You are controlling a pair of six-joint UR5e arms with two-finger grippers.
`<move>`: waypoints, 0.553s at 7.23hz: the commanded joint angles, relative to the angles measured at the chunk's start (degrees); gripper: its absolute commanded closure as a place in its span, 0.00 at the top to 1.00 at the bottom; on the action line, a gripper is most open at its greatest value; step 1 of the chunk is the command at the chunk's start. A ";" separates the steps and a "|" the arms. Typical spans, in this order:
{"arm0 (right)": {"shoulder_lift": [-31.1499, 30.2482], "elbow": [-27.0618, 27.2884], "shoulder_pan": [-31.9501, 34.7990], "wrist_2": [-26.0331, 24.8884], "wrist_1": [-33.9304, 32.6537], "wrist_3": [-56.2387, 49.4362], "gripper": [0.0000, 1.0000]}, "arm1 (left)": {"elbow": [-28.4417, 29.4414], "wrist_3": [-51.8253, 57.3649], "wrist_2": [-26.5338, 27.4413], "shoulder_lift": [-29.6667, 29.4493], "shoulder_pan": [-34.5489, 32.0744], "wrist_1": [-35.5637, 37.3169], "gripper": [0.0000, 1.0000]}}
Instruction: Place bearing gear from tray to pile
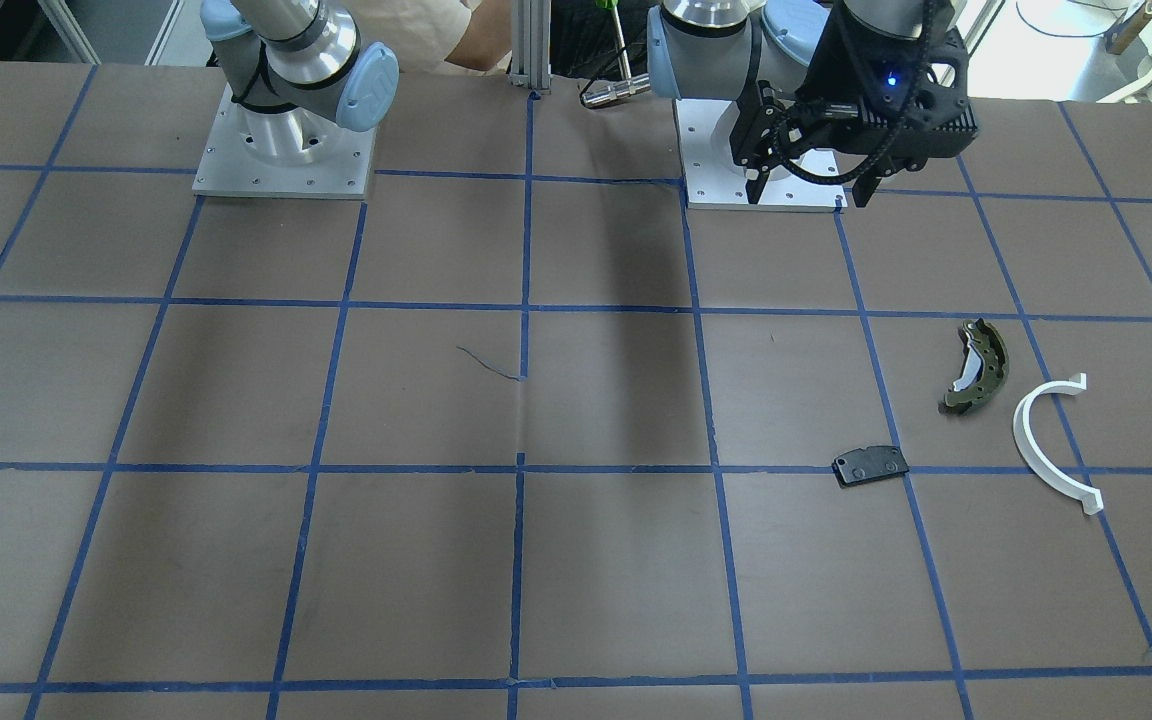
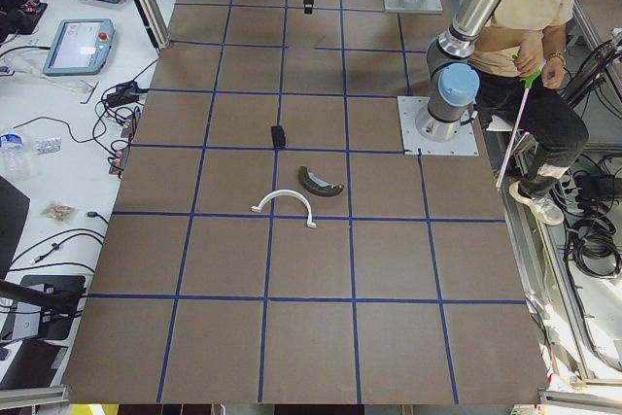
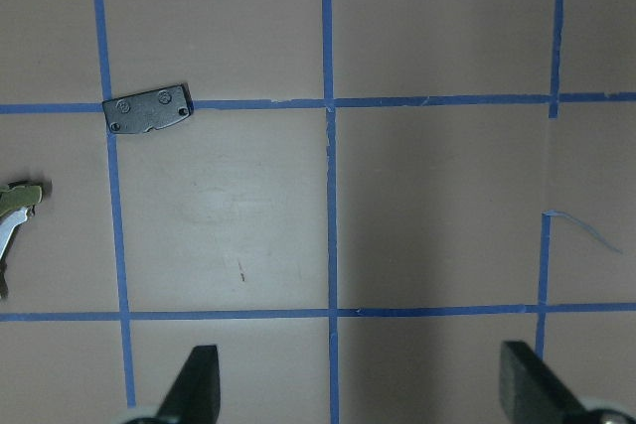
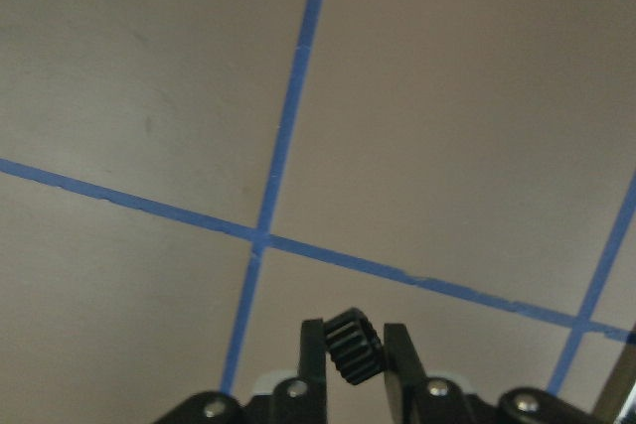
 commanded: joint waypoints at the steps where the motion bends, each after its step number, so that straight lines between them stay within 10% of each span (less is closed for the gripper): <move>1: -4.07 3.65 12.50 0.18 -0.24 20.92 0.00 | 0.00 0.00 0.00 0.01 0.00 0.00 1.00; 4: -3.57 5.24 27.63 2.47 -3.12 45.64 0.00 | 0.09 0.00 0.00 0.01 0.00 0.00 1.00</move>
